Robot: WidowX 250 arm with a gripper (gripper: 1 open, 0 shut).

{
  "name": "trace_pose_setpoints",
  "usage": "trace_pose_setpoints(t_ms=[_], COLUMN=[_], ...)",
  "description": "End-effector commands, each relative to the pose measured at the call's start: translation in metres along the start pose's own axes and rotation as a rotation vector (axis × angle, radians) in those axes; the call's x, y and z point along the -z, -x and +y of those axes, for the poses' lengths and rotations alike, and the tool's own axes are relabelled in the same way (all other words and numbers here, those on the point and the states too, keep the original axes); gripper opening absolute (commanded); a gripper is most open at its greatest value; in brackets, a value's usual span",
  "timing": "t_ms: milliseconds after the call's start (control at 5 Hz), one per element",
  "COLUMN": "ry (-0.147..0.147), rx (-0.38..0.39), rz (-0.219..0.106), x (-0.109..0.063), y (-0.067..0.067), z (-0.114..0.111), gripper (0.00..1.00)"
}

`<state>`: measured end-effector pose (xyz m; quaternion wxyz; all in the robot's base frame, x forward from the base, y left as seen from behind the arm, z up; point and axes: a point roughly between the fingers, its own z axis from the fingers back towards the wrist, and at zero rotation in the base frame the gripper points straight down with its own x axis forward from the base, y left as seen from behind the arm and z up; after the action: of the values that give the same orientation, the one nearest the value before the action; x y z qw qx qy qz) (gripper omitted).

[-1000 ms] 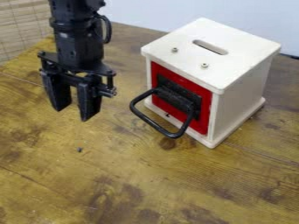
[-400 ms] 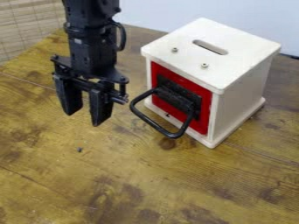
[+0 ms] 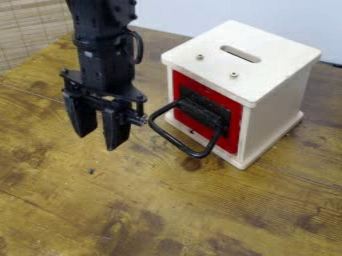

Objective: Close the drawer

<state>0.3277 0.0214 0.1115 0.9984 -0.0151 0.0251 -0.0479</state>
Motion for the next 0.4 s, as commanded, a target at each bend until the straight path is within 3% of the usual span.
trace_pose_setpoints(t_ms=[0,200], ry=[-0.011,-0.007], rx=[-0.011,-0.023], rz=[-0.106,-0.110], x=[-0.0323,-0.0346], y=[0.0023,0.0016], z=[0.0130,0.0178], gripper=[0.00,0.00])
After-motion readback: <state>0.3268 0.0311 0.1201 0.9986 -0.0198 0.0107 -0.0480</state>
